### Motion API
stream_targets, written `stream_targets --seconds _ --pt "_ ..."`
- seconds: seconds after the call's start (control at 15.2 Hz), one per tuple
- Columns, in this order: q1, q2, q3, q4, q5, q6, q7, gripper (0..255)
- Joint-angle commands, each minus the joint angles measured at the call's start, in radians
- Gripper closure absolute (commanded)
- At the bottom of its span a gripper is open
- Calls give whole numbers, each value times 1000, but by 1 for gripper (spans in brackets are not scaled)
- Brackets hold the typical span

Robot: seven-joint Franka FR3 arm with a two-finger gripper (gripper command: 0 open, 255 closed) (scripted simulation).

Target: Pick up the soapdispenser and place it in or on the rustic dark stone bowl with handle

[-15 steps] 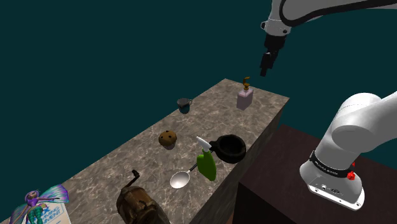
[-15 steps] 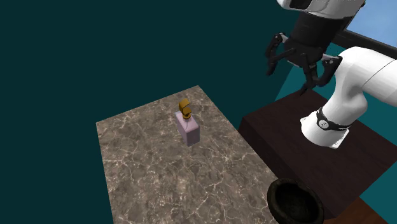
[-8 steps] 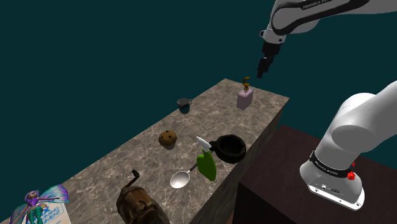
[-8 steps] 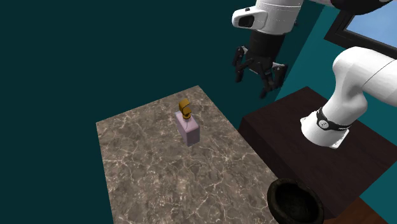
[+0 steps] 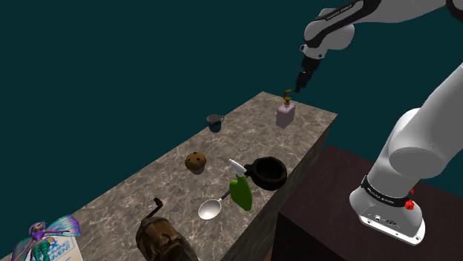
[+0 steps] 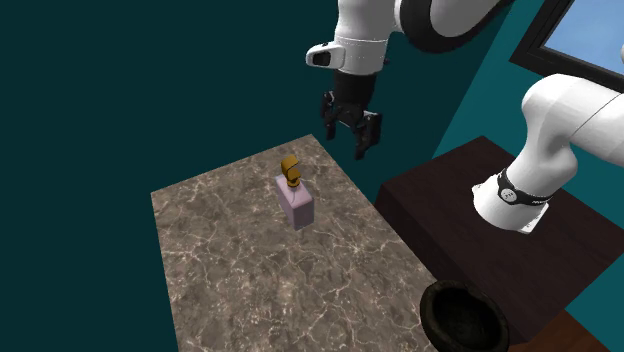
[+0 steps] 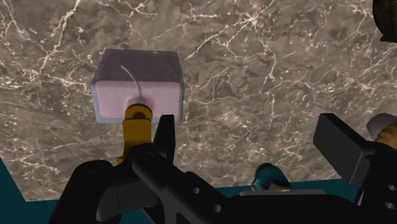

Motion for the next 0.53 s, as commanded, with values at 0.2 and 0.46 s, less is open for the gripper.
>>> stream_targets --seconds 0.2,0.46 --pt "4 233 -86 125 238 17 -231 0" --pt "-63 437 -81 265 437 -27 -394 0"
